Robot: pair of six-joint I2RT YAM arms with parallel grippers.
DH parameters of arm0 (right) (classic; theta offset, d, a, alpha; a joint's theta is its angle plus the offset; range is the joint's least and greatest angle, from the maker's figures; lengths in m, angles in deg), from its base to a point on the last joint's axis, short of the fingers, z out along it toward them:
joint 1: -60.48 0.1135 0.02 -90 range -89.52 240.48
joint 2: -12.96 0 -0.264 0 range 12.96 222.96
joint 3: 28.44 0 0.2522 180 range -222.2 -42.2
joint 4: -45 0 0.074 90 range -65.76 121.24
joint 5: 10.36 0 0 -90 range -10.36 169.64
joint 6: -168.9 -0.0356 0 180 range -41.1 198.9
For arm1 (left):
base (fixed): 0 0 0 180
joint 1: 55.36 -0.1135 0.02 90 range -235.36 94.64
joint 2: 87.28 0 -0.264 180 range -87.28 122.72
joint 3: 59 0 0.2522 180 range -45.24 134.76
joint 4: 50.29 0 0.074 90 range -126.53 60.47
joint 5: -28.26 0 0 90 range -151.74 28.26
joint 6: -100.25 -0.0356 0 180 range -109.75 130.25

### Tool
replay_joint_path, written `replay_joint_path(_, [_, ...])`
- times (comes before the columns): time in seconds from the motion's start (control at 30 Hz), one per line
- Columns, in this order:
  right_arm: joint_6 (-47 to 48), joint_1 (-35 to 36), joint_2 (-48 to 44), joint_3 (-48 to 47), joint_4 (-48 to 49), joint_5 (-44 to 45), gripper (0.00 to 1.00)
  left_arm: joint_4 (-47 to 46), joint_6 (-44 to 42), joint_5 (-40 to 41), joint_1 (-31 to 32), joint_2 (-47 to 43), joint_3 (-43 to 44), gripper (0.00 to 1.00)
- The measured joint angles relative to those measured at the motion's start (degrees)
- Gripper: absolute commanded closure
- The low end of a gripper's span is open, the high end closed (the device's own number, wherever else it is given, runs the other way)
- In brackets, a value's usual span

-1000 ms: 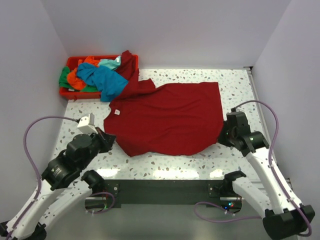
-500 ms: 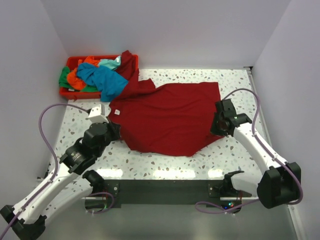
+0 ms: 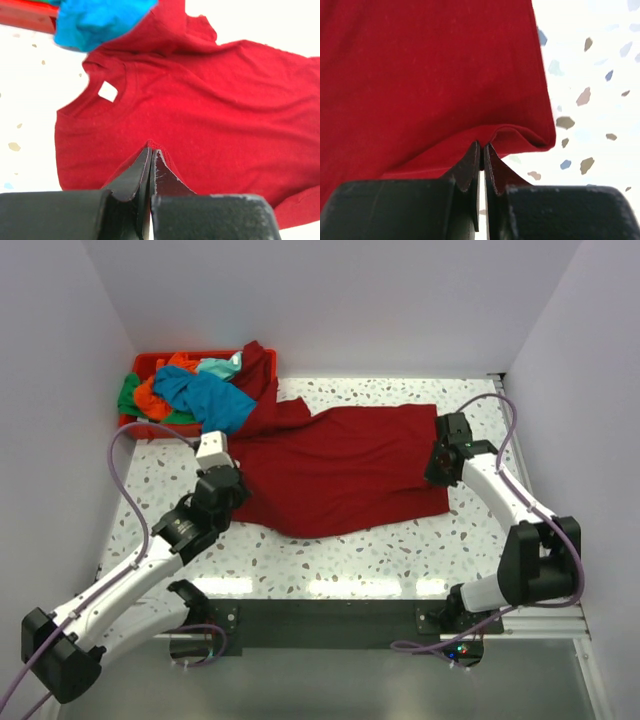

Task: Fold and stack the t-shirts
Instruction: Fold the tshirt

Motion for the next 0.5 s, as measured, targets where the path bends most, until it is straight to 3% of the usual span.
replay_joint_path(0.27, [2.21,-3.74,4.94,-3.8,1.62,-1.16,1.0,-8.85,-2.05,-2.03,-9.16,3.58,-0.02,1.0])
replay_joint_path(0.5, [3.34,-5.73,8.55,-5.7,3.32,-1.4,1.0,-16.37,-4.98,-5.07,-11.43,10.51,0.48,1.0])
